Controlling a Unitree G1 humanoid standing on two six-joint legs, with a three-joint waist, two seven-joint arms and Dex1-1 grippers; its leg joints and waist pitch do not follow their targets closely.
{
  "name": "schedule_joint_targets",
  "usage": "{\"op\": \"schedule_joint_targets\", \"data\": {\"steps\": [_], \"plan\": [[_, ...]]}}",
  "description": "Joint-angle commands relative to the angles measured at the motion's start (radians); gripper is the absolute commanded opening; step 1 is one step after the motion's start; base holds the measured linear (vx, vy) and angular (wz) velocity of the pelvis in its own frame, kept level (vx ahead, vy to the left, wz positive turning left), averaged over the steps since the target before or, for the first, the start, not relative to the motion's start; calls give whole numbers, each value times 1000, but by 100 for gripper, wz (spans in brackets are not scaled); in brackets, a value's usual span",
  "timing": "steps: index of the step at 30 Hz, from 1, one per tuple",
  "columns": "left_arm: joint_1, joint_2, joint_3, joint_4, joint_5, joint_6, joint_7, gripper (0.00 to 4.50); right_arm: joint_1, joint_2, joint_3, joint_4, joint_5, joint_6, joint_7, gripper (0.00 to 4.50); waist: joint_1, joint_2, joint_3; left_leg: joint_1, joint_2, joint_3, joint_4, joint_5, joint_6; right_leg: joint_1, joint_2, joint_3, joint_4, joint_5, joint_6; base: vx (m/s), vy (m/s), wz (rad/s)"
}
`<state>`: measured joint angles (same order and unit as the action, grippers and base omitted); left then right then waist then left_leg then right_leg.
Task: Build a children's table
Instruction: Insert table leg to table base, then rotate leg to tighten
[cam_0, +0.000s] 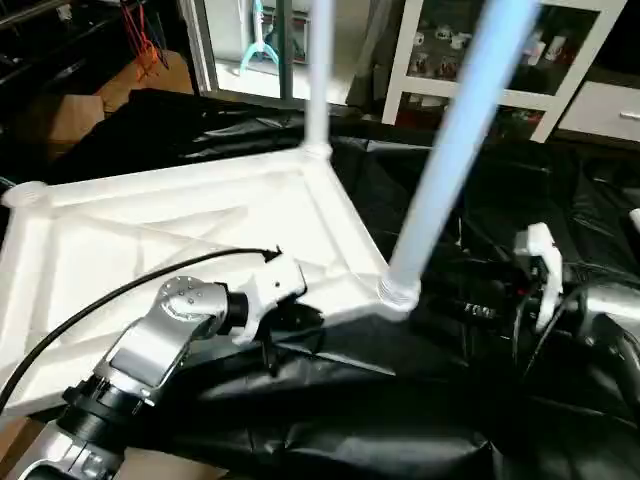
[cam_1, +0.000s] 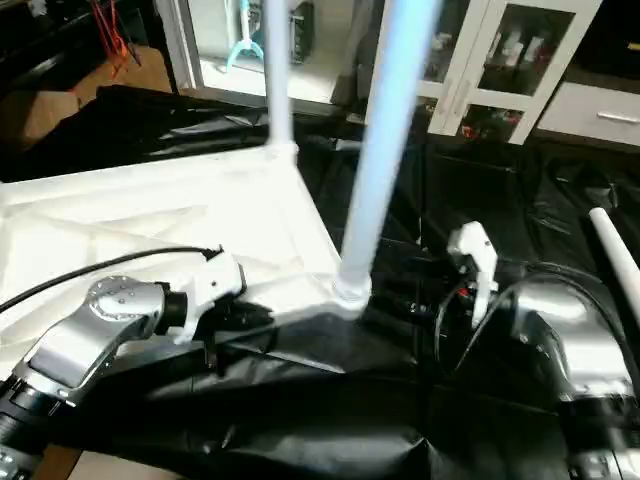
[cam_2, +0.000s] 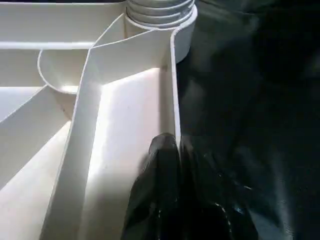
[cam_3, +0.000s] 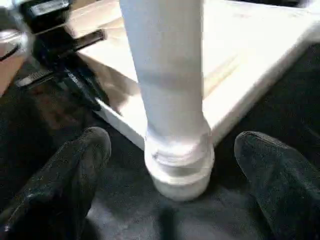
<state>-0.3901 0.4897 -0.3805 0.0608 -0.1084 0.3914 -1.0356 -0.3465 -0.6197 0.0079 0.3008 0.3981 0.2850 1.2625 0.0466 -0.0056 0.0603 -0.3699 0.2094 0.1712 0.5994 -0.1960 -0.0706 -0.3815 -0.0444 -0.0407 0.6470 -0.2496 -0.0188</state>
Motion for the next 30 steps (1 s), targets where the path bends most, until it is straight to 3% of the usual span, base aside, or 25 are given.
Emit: {"op": "schedule_joint_targets", "data": {"steps": [1,2,3,11,17,21,23,30], "plan": [[-4,-5,-35,-55,-19,-29,-49,0,-19,-12,18,19,-13,-22,36,441,-2,-8,-61,10,25,1,-51,-34,106,53,-75,47,-71,125,-273,0,0,0],[-4,-5,-35,-55,-19,-29,-49,0,-19,-12,18,19,-13,-22,36,441,0,-7,-63,11,26,1,-50,-28,108,53,-75,46,-69,133,-276,0,0,0],[-1,-8,-39,-56,-14,-40,-57,0,-56,8,39,47,-31,-40,60,441,2,-19,-64,10,25,3,-49,-22,112,53,-74,46,-69,144,-277,0,0,0],[7,4,-41,-65,-10,-46,-66,0,-99,40,70,99,-49,-76,77,441,7,-15,-70,7,22,2,-44,31,131,55,-73,45,-57,209,-276,0,0,0],[10,10,-40,-65,-9,-48,-71,0,-121,42,80,145,-48,-77,125,371,10,-15,-74,3,20,1,-40,49,148,57,-73,42,-52,243,-282,0,0,0],[8,11,-39,-61,-9,-50,-73,0,-124,39,84,163,-52,-79,143,359,10,-14,-76,4,21,1,-38,56,151,57,-71,41,-49,257,-285,0,0,0],[8,10,-39,-59,-11,-50,-75,0,-124,39,87,163,-48,-71,152,321,11,-14,-76,4,21,1,-38,58,153,57,-71,41,-49,263,-288,0,0,0],[8,10,-41,-59,-13,-51,-77,0,-124,48,88,175,-48,-69,172,273,13,-14,-79,3,21,1,-35,67,157,59,-71,40,-46,279,-296,0,0,0]]}}
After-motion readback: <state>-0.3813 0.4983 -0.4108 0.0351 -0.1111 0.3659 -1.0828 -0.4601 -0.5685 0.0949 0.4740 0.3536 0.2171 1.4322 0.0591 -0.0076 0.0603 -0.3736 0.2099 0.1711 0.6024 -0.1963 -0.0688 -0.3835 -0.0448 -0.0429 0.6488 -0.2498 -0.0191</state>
